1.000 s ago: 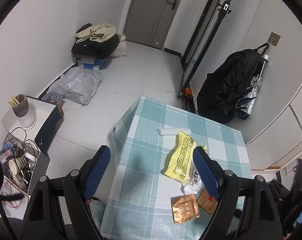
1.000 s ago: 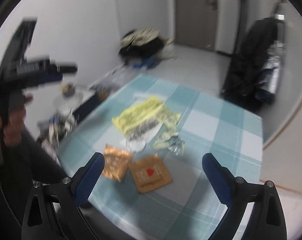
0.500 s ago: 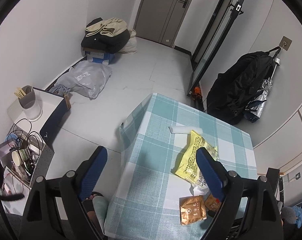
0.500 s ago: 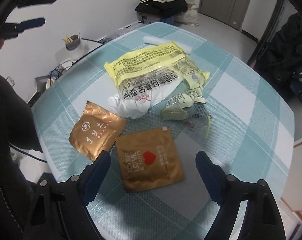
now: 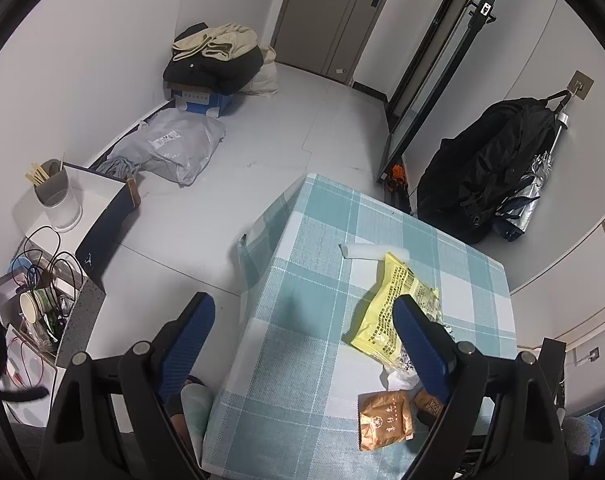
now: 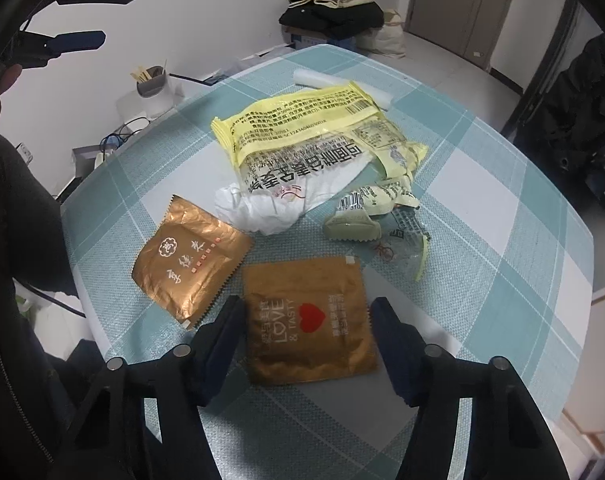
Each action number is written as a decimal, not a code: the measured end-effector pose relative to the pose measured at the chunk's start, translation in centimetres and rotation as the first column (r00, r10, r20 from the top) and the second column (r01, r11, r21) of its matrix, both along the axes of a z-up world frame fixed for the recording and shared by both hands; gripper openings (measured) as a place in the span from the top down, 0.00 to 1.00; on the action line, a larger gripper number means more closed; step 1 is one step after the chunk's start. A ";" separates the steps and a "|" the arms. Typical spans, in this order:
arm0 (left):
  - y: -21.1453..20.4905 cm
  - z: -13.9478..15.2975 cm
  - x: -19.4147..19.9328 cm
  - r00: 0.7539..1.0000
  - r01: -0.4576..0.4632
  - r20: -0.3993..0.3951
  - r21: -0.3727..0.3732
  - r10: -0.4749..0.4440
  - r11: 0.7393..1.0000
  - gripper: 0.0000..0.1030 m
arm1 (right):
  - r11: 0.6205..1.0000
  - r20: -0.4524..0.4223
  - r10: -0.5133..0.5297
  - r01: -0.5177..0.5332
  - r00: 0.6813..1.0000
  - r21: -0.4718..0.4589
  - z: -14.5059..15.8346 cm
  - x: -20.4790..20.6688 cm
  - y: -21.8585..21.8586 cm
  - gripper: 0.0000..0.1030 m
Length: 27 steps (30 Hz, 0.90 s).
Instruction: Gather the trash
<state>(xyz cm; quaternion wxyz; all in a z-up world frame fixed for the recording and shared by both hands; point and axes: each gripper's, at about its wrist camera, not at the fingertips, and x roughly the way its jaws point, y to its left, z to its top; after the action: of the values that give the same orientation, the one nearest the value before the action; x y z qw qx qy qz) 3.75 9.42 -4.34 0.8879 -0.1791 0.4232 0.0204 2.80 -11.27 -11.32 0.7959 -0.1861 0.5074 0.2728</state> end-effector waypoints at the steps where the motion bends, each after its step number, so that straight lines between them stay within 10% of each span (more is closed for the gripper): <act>1: 0.0 0.0 0.0 1.000 0.000 0.000 0.005 0.000 1.000 0.14 | 1.000 0.002 -0.001 0.001 1.000 0.000 -0.2 0.1 0.3 0.40; 18: -0.6 -1.6 0.1 0.998 0.028 -0.058 0.036 -0.026 0.999 0.14 | 0.996 0.009 -0.055 0.055 0.998 0.070 0.7 -0.1 -0.1 0.57; 27: -2.9 -2.6 0.1 0.990 0.121 -0.088 0.113 -0.111 0.986 0.14 | 0.985 -0.036 -0.085 0.090 0.996 0.150 1.2 0.2 -1.2 0.93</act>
<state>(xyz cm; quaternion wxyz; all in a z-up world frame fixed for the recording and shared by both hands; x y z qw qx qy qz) 3.84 6.56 -6.93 0.8787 -0.1003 0.4667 0.0008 3.01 -12.49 -10.10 0.8115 -0.0987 0.5045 0.2779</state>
